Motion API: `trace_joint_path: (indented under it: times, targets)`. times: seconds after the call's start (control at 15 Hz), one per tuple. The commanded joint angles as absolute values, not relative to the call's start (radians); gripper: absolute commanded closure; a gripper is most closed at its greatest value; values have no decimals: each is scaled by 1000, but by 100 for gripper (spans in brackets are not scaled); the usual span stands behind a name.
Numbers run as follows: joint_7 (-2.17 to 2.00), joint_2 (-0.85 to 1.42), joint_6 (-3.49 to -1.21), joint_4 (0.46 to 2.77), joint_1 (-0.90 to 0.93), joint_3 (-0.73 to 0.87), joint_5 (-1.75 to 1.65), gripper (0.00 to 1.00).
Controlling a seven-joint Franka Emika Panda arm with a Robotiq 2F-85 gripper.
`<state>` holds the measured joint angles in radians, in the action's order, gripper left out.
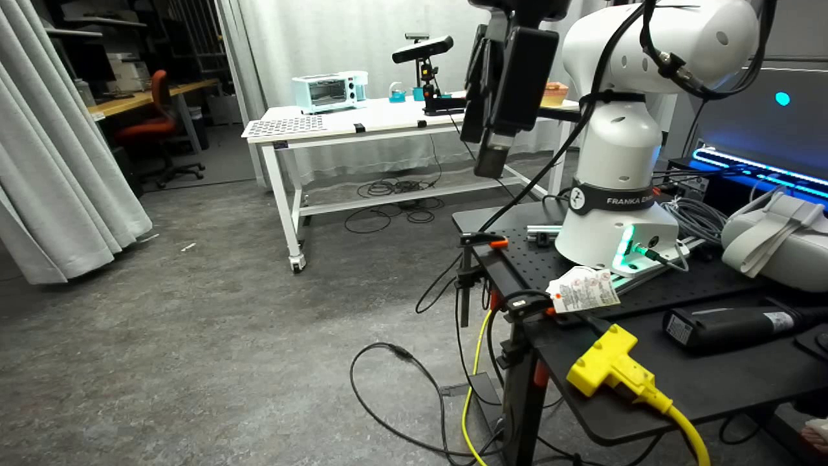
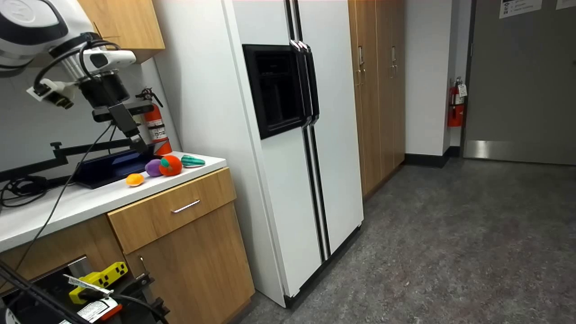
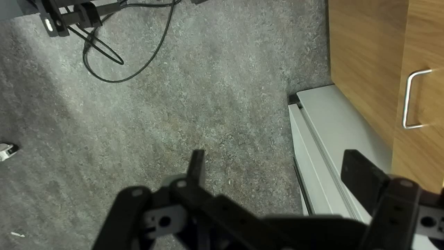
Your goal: Open the top drawer.
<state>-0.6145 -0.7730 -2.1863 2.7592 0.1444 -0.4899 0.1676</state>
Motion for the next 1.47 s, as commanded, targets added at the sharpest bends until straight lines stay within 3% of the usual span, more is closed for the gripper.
trace_joint_path:
  times: [0.0, 1.4]
  targets:
    - [-629, -766, -2186, 2758, 164, -470, 148, 0]
    - [-600, -721, -2123, 2744, 201, -420, 166, 0]
